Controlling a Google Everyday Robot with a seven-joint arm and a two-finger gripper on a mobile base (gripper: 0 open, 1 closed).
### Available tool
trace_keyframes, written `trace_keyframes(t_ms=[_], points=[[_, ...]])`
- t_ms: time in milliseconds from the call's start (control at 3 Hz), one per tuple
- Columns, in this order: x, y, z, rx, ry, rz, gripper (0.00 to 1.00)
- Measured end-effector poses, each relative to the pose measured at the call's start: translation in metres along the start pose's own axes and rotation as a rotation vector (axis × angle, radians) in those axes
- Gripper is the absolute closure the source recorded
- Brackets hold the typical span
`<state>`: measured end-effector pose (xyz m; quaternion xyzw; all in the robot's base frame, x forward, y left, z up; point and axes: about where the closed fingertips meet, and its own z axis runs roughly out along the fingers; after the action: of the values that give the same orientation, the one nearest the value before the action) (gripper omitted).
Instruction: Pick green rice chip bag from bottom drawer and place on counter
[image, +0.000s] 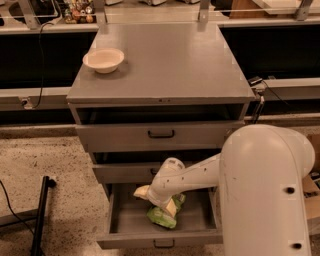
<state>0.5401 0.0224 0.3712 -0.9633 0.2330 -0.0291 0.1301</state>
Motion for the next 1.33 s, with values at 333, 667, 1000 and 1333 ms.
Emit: trace_keyframes(t_ms=[333,667,1000,1333], points=[[0.02,0.006,0.038,-0.033,0.019,0.008,0.0],[0.033,0.026,0.079,-0.028,0.047,0.029,0.0],[0.044,0.035,0.104,0.02,0.083,0.02,0.0],[0.049,0.034,0.105,0.021,0.11,-0.044,0.0]])
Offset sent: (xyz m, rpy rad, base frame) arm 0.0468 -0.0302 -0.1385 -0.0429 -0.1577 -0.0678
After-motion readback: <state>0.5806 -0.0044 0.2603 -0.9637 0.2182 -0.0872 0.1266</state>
